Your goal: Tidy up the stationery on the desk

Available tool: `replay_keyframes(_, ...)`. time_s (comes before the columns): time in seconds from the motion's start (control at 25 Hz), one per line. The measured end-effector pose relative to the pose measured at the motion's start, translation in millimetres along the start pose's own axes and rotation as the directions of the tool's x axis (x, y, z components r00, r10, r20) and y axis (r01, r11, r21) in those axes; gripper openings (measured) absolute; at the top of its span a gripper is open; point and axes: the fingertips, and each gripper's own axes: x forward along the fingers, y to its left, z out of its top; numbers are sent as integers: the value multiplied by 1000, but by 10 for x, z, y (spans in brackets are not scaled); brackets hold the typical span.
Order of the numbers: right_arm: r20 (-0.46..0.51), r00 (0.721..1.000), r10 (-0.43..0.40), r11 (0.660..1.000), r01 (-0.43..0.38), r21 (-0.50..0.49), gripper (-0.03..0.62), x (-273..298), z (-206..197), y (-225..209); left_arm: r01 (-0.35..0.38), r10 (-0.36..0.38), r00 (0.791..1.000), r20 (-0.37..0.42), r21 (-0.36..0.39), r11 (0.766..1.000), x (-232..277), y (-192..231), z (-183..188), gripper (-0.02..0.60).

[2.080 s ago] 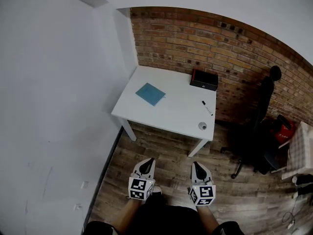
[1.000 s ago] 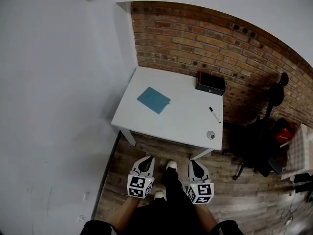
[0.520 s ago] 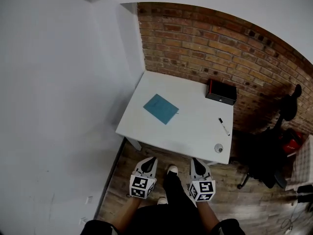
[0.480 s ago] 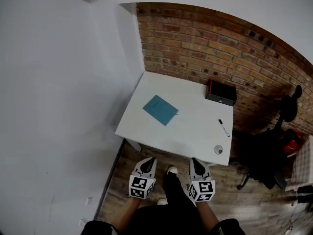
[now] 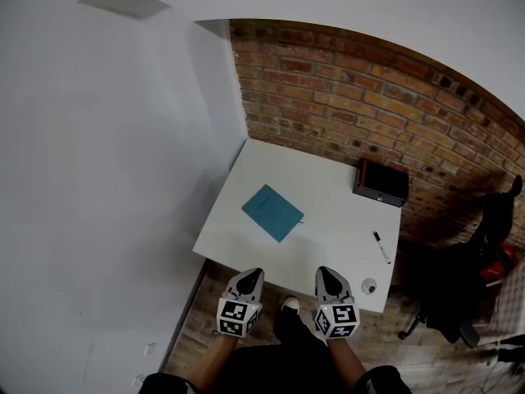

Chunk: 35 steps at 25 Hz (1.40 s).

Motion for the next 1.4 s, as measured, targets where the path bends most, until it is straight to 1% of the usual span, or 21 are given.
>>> replay_keyframes(0.24, -14, 999, 50, 999, -50, 5, 23, 540, 161, -181, -39, 39, 999, -18, -19, 999, 351, 221, 152, 15)
replay_keyframes(0.36, -20, 997, 74, 997, -73, 5, 23, 803, 199, -223, -60, 59, 998, -39, -25, 998, 495, 360, 126, 16)
replay_keyframes(0.48, -24, 995, 98, 995, -98, 8, 23, 1004, 246, -272, -83, 82, 996, -43, -36, 996, 611, 470, 112, 16)
replay_keyframes(0.68, -63, 986, 153, 988, -155, -27, 23, 1300, 259, -329, -113, 111, 993, -52, -52, 992, 744, 556, 119, 17)
replay_keyframes(0.84, -149, 964, 219, 971, -231, -68, 25, 1545, 116, -323, -119, 115, 991, -65, -55, 991, 776, 583, 99, 17)
replay_keyframes(0.96, -225, 944, 241, 959, -268, -97, 28, 1719, -35, -314, -125, 120, 989, -84, -58, 991, 776, 645, 26, 17)
replay_keyframes(1.08, -275, 928, 251, 950, -291, -115, 74, 1885, -136, -286, -135, 127, 987, -101, -75, 988, 804, 763, -45, 18)
replay_keyframes(1.2, -317, 916, 245, 946, -297, -128, 103, 2033, -242, -288, -135, 122, 985, -126, -101, 986, 868, 861, -166, 20)
replay_keyframes(1.32, -364, 902, 234, 944, -300, -137, 126, 2212, -360, -296, -131, 115, 981, -155, -102, 986, 953, 968, -298, 25)
replay_keyframes(1.4, -400, 887, 231, 939, -311, -145, 141, 2328, -452, -295, -128, 110, 979, -170, -97, 987, 997, 1033, -389, 41)
